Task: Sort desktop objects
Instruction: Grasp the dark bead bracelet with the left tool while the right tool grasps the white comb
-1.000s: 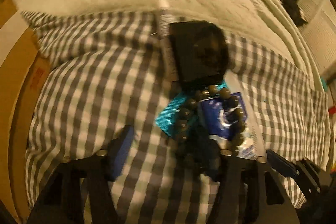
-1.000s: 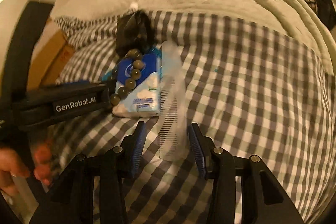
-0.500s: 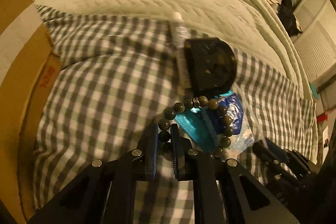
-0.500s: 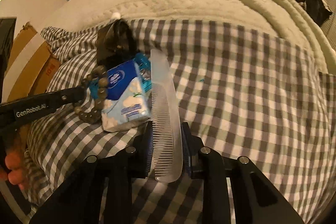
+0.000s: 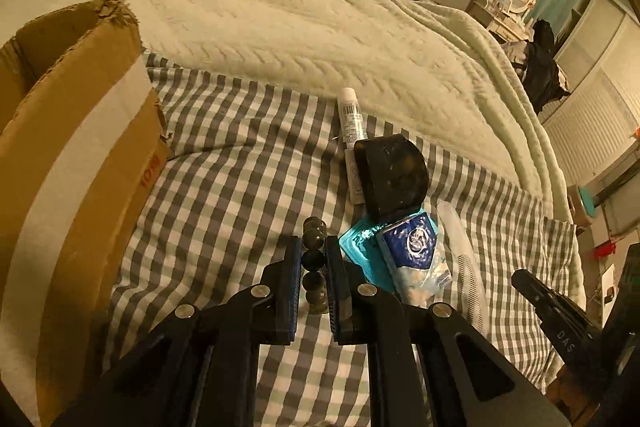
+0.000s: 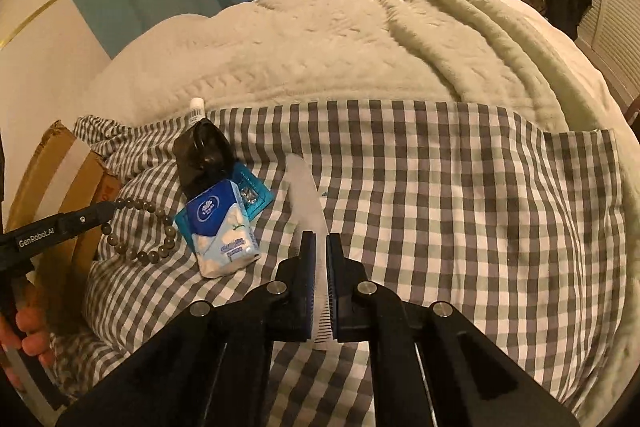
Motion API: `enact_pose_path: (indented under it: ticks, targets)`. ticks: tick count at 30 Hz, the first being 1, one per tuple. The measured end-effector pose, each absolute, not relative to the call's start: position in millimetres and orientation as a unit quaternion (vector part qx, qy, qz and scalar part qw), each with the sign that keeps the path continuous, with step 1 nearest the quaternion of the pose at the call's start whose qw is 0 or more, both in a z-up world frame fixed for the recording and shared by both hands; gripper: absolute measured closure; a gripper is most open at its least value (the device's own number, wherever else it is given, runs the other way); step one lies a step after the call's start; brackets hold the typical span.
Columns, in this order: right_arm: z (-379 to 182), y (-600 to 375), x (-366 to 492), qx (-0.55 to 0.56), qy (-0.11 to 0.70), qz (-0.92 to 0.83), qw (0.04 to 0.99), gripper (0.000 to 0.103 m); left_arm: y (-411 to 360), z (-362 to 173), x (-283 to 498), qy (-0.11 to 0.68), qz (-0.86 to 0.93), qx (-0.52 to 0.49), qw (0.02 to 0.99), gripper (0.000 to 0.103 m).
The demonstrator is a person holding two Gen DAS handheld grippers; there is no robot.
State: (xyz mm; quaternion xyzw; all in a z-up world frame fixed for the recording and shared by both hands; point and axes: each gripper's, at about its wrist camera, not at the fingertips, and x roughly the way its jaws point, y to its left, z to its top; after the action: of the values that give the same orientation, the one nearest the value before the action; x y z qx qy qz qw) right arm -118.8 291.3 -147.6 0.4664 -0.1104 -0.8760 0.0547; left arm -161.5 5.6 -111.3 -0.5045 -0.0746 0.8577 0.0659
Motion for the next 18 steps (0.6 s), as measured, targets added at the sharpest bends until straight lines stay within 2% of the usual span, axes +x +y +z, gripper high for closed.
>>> enact_pose_path:
  ticks: [1,3,5,7,16,18]
  targets:
    - [-148.3,289.4,-118.7,0.467,-0.107,-0.876,0.053,0.097,5.8,-112.8,-161.4,-0.075,0.856,-0.506,0.066,0.092]
    - [-151.7,288.5,-118.6,0.472,-0.097,-0.875,0.048,0.089,4.1,-116.6,-160.4,-0.077,0.854,-0.511,0.064,0.092]
    - [-156.4,288.6,-120.7,0.477,-0.094,-0.873,0.045,0.065,3.2,-122.5,-163.0,-0.079,0.851,-0.516,0.061,0.092]
    - [-161.2,288.8,-123.5,0.477,-0.104,-0.871,0.053,0.059,1.8,-127.4,-165.5,-0.084,0.848,-0.52,0.059,0.092]
    - [-200.7,264.5,-144.6,0.509,-0.063,-0.856,0.07,0.058,2.0,-161.2,-179.6,-0.088,0.831,-0.548,0.05,0.092]
    - [-203.4,264.5,-145.6,0.499,-0.059,-0.863,0.056,0.074,2.1,-167.9,-179.5,-0.084,0.828,-0.553,0.049,0.092]
